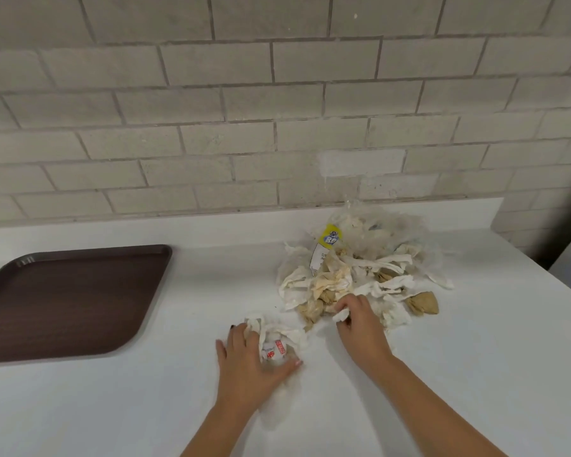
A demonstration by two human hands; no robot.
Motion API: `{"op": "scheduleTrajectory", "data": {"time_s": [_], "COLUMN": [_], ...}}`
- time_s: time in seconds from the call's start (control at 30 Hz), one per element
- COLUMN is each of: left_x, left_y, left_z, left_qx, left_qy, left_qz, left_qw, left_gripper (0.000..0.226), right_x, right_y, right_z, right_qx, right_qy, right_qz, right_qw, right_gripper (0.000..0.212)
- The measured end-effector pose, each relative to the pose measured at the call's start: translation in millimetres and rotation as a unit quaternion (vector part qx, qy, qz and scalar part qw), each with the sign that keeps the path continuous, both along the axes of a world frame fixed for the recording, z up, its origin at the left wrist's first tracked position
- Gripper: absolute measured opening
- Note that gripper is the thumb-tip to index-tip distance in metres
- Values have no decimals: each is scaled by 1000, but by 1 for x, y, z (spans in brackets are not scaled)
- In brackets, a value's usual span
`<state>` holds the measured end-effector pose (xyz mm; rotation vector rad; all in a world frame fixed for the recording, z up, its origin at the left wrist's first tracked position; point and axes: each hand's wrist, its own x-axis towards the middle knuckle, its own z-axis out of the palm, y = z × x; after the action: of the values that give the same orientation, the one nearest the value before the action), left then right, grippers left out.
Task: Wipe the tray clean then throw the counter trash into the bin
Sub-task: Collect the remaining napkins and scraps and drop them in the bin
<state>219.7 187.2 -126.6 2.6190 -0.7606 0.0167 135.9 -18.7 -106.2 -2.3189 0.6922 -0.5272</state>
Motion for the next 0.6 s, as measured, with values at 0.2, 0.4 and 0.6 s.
{"op": "scheduleTrajectory", "data": {"time_s": [0.2, 0.4, 0.6], "left_x": [9, 16, 26], "left_y": [-4, -11, -12], "left_z": [1, 5, 2], "left_qx": [-113, -168, -84], "left_qy": [19, 32, -31], "left_qz": [-8, -19, -90], "left_qw": [993, 985, 992], "left_gripper": [40, 15, 50], "right_x": [-14, -32, -58], "right_y": [9, 6, 4], "right_z": [63, 105, 108], "right_qx": [172, 254, 273], "right_qy": [-173, -257, -288], "right_qz": [-26, -27, -22], "right_qw": [969, 932, 918], "right_gripper": [20, 31, 12]}}
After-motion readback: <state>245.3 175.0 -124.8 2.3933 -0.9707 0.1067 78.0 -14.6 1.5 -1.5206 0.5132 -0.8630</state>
